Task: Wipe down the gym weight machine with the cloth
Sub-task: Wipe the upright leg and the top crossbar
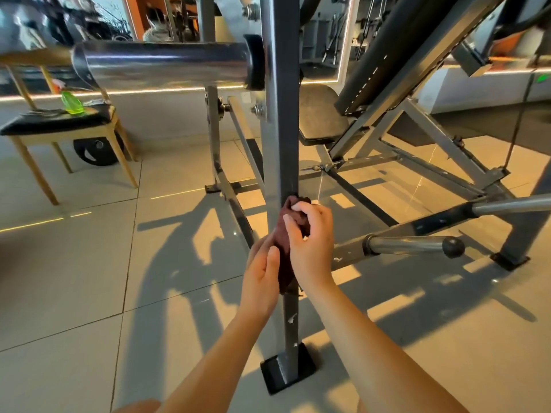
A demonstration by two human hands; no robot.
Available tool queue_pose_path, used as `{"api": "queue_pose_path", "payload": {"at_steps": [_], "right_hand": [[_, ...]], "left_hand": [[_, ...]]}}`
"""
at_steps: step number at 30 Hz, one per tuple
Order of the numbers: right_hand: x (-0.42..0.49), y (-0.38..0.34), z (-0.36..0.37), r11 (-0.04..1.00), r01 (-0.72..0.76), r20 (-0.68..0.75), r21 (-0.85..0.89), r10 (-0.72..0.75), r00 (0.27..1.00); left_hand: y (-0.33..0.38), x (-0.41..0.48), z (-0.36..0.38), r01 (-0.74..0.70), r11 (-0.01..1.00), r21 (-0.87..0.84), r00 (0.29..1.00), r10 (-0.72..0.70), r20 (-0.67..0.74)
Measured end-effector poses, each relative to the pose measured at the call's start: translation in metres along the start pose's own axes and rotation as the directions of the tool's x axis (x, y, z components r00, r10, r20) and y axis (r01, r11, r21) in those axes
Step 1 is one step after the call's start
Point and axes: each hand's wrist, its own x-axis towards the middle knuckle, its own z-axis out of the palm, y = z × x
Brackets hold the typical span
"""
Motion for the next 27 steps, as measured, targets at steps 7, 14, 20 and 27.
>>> {"api": "queue_pose_path", "payload": {"at_steps": [7, 14, 20, 27], "right_hand": [[-0.015, 0.025, -0.025, 0.970, -0.236, 0.170, -0.064, 0.243, 0.955], [0.051, -0.039, -0.004, 0.997, 0.073, -0.055, 0.025, -0.071, 0.996], [0.013, 0.002, -0.003, 1.000, 0.004, 0.013, -0.008, -0.004, 1.000], [0.021, -0.015, -0.009, 1.000, 0.001, -0.014, -0.018, -0.002, 1.000]], "left_hand": [[0.001, 0.009, -0.001, 0.040, 0.999, 0.000, 0.999, -0.040, -0.006], [0.015, 0.018, 0.001, -0.017, 0.997, -0.071, 0.996, 0.011, -0.085], [0.010, 0.022, 0.006, -0.068, 0.996, -0.050, 0.992, 0.062, -0.114], [0.011, 0.016, 0.000, -0.051, 0.998, -0.024, 0.995, 0.048, -0.090]]}}
